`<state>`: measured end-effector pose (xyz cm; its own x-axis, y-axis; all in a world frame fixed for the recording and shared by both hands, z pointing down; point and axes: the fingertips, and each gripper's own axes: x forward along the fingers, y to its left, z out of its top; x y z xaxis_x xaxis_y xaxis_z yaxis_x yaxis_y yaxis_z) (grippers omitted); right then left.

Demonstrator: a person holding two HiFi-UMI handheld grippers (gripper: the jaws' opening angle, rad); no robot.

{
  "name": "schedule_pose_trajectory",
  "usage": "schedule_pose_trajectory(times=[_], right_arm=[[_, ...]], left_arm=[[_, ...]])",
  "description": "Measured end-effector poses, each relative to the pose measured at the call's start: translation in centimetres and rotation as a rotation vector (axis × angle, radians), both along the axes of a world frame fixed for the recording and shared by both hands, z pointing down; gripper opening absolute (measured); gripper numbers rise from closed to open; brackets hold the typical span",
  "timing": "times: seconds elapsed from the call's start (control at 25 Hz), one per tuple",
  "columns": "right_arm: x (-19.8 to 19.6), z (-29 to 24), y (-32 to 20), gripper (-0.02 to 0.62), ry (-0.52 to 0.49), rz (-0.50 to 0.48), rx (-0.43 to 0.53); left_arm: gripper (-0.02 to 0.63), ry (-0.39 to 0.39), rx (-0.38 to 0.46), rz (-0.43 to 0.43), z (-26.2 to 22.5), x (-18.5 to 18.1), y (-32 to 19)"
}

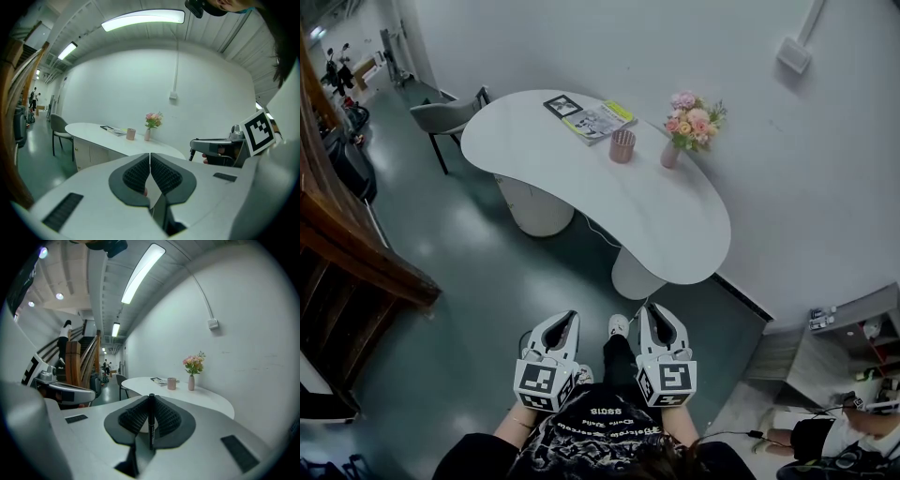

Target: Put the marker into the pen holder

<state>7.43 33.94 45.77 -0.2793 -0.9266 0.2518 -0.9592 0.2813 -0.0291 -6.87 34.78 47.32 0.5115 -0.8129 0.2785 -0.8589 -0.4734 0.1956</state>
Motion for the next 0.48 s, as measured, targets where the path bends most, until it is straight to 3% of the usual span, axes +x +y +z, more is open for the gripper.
schedule_pose_trajectory(times=[0.48], right_arm=[[3.1,-0.3,-8.3,0.063,-0.014,-0.012,0.011]], left_arm=[[0.026,-0.011,0.0,-0.024,-0.2,2.5,-7.1]])
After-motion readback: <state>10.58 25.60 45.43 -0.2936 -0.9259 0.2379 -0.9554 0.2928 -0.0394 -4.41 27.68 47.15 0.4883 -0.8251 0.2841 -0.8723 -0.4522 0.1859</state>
